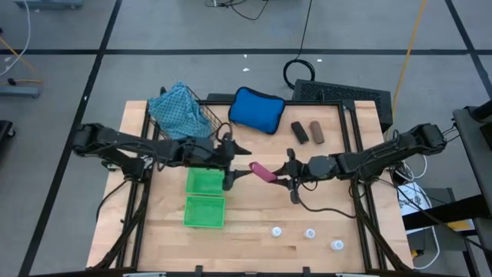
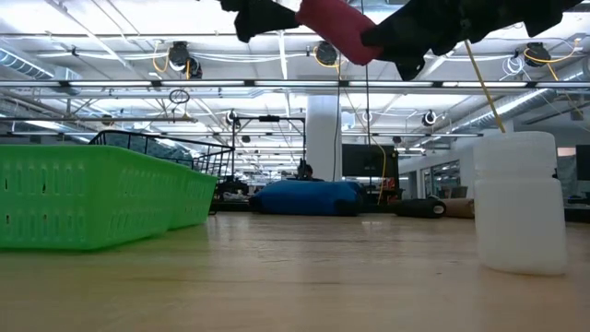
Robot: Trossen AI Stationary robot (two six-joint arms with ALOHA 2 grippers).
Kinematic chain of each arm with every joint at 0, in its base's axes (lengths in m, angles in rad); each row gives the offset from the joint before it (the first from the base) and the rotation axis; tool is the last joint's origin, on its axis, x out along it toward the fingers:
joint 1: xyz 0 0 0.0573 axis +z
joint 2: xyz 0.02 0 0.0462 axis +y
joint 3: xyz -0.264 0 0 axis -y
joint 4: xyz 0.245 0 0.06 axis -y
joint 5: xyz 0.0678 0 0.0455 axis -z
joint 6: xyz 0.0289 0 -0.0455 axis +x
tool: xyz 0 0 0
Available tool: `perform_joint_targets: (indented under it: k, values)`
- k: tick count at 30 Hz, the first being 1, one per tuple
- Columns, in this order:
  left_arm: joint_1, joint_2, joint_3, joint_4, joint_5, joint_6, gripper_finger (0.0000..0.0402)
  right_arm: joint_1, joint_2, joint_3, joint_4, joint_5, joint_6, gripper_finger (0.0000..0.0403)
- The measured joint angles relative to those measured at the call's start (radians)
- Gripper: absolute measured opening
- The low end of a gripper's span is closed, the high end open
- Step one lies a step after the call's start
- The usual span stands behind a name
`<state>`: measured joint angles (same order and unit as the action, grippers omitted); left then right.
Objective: Pick & Place Medicine items
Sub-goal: Put the pink bandage into the top green basket
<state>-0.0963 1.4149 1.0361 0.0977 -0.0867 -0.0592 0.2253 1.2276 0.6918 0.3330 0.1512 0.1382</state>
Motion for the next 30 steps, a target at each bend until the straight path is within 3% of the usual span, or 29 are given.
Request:
perform_joint_targets:
  k: [4, 17, 24, 27, 30]
  values:
    - [0.000, 0.038, 0.033, -0.011, 0.070, 0.013, 0.0310, 0.000, 0.004, 0.000, 0.007, 0.000, 0.015, 0.0063]
    - [0.026, 0.068, 0.039, 0.017, 0.099, -0.023, 0.0310, -0.001, 0.004, 0.000, 0.024, -0.026, 0.007, 0.0063]
    - [0.050, 0.080, 0.039, 0.030, 0.212, -0.056, 0.0307, -0.001, 0.004, 0.000, 0.029, -0.026, 0.007, 0.0063]
    - [0.051, 0.087, 0.039, 0.032, 0.243, -0.058, 0.0282, -0.001, 0.004, 0.000, 0.028, -0.027, 0.007, 0.0063]
    - [0.051, 0.095, 0.040, 0.053, 0.248, -0.058, 0.0232, -0.001, 0.004, 0.000, 0.026, -0.037, 0.007, 0.0063]
